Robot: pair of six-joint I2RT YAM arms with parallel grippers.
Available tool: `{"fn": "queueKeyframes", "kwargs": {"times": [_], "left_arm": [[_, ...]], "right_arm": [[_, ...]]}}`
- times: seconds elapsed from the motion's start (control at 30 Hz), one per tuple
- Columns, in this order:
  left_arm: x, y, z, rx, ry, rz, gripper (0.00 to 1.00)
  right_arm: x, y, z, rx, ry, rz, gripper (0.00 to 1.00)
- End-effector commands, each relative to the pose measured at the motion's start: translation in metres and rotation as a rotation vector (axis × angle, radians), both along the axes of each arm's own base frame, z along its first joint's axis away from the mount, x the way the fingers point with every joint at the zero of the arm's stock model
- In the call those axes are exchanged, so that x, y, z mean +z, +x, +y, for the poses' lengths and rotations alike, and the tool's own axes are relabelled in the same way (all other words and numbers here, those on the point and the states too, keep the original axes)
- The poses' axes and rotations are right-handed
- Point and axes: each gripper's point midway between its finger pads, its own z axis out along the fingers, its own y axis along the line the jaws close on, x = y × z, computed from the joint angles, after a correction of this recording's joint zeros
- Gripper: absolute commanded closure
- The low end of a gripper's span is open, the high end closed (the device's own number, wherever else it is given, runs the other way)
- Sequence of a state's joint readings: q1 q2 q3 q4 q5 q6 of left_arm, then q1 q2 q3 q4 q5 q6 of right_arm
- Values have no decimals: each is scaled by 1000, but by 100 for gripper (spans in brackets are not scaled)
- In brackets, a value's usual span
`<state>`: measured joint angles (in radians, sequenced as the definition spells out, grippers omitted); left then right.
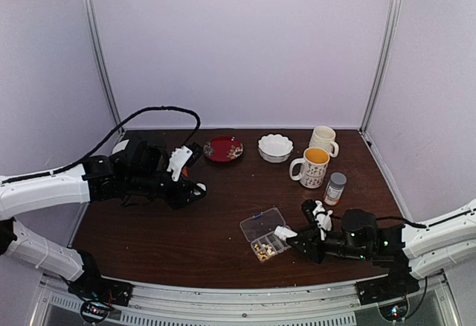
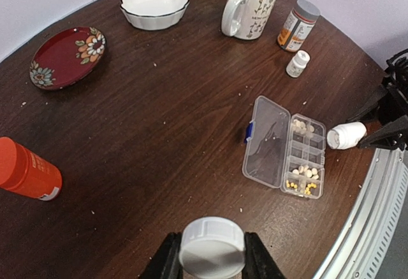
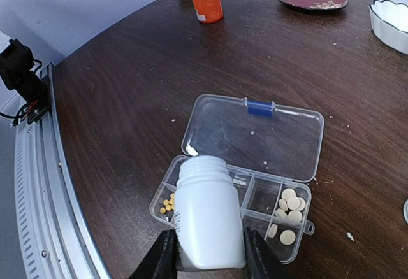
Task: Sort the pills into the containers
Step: Pour the pill into the compartment of the pill container.
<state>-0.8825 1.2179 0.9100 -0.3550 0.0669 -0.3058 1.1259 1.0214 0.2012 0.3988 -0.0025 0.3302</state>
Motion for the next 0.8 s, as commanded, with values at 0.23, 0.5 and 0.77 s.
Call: {"fn": "queueKeyframes", "kwargs": {"times": [0.23, 0.5, 0.77], "left_arm": [[-1, 2, 4, 24, -38, -31, 93], [-10, 3, 4, 21, -20, -17, 92], [-11, 2, 5, 18, -14, -18, 92]], "right_arm": [[-13, 17, 3, -90, -55, 44, 100], [-24, 25, 6, -126, -142, 77, 100], [-33, 25, 6, -124, -182, 105, 100]]}}
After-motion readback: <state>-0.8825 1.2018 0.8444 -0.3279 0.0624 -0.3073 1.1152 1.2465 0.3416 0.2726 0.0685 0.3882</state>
